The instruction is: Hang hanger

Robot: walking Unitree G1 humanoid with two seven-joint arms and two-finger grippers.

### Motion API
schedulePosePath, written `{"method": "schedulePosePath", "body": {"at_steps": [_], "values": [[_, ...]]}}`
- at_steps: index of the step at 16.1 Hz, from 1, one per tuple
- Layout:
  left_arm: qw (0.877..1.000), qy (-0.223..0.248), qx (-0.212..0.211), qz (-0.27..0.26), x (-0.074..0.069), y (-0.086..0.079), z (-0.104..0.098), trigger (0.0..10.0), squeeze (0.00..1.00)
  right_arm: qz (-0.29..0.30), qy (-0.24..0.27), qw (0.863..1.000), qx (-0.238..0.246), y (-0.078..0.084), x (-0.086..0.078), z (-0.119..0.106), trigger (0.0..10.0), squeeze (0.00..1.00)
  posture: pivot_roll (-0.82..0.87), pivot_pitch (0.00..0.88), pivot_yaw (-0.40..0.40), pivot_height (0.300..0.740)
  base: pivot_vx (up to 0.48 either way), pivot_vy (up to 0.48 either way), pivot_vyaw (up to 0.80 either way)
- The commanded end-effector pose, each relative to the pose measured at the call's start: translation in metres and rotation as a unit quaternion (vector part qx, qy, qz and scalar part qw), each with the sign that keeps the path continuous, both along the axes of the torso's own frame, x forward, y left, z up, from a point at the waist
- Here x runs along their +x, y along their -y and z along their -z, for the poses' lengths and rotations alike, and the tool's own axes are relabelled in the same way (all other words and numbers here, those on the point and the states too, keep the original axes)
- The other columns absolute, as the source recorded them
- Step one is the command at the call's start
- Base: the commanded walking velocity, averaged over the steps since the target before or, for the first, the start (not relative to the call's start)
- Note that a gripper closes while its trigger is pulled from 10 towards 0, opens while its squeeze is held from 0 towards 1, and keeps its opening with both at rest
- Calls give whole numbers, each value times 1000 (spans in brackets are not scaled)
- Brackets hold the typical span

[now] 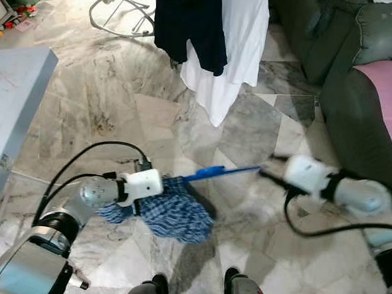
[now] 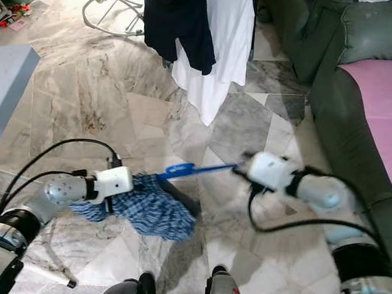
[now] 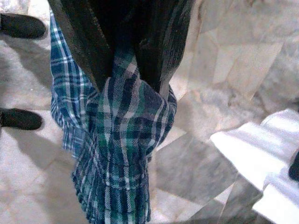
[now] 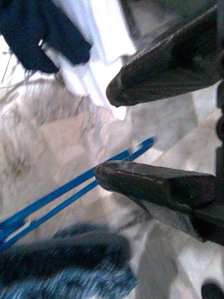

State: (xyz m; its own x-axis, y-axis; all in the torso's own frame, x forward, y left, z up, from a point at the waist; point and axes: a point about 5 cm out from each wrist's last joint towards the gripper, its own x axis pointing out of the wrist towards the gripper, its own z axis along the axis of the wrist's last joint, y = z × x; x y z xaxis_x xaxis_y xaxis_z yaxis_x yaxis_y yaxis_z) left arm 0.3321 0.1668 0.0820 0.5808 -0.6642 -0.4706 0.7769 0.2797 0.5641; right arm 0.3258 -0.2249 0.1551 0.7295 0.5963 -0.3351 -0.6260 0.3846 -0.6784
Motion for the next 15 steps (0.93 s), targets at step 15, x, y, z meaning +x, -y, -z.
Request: {"method": "schedulePosePath", "body": {"at_steps": [15], "values": [[958, -13, -269, 99, -4, 58, -52, 0, 0, 329, -65, 894, 298, -4, -15, 87, 10000, 969, -252, 263, 118, 740, 0, 0, 0]]}}
